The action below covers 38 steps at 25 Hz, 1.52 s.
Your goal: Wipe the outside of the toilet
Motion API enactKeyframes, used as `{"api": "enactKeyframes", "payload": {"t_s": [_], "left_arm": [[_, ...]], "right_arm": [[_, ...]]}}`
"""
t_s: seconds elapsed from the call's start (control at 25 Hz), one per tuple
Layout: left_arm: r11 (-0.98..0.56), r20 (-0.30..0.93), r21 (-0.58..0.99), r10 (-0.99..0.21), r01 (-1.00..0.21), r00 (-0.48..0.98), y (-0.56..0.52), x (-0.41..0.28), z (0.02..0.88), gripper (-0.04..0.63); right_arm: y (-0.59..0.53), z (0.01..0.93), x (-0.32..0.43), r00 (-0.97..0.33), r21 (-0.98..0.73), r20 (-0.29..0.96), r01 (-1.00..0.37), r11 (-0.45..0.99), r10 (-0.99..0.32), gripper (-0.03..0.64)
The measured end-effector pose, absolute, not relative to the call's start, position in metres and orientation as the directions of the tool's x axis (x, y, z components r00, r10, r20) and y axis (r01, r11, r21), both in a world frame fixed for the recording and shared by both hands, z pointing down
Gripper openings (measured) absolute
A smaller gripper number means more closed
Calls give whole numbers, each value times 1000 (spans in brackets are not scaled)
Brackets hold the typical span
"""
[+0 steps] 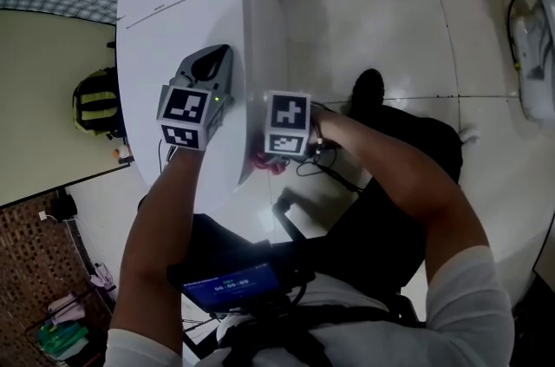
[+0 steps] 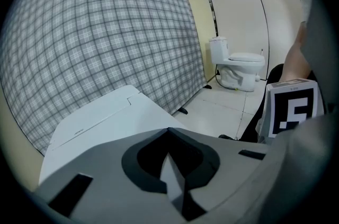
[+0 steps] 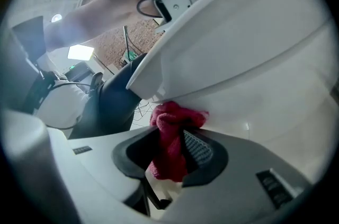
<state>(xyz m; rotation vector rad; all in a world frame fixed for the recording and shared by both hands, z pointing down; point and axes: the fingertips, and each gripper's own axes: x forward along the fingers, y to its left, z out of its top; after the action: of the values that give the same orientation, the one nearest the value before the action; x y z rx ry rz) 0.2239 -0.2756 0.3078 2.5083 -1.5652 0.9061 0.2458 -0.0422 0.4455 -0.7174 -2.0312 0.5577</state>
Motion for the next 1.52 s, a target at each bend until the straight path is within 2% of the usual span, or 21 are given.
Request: {"api": "enactKeyframes", "payload": {"t_s": [0.32, 0.44, 0.56, 0.68, 0.8, 0.96, 1.08, 1.16, 1.28, 1.4, 1.52], "left_arm": [[-487, 499, -255, -806, -835, 318, -276, 224, 308, -17], [-487, 499, -255, -806, -835, 317, -275, 224, 309, -17], [-485, 499, -254, -807, -836, 316, -273, 224, 309, -15], [-487, 499, -254, -806, -836, 318, -273, 224, 309, -15], [-490, 499, -254, -805, -834, 321, -274, 224, 308, -15], [-488, 502, -256, -805, -835, 317, -273, 223, 307, -15], [-487, 504, -259, -805, -834, 314, -272, 224, 306, -17], [-488, 503, -260, -805, -833, 315, -272, 225, 306, -17], [-487, 505, -259, -805, -834, 313, -271, 226, 306, -17], [-489, 508, -268, -804, -830, 310, -271, 224, 306, -17], [-487, 499, -275, -809, -829, 310, -271, 223, 305, -17]], "right_arm": [[-19, 440, 249, -362, -643, 557, 382, 664, 748, 133], [-22, 447, 258, -311, -628, 594, 396, 670, 742, 133], [-45, 460, 266, -299, -602, 654, 350, 718, 694, 135], [-93, 474, 273, -339, -566, 717, 227, 793, 609, 135], [-153, 480, 278, -440, -550, 737, 51, 833, 514, 134], [-223, 491, 286, -544, -564, 739, -178, 806, 397, 135], [-286, 503, 295, -593, -525, 763, -338, 781, 257, 135], [-337, 507, 304, -643, -505, 758, -471, 723, 111, 135], [-406, 505, 318, -710, -550, 691, -639, 538, -136, 135], [-446, 506, 329, -720, -621, 624, -693, 366, -305, 135], [-464, 517, 336, -701, -652, 609, -709, 270, -372, 135]]}}
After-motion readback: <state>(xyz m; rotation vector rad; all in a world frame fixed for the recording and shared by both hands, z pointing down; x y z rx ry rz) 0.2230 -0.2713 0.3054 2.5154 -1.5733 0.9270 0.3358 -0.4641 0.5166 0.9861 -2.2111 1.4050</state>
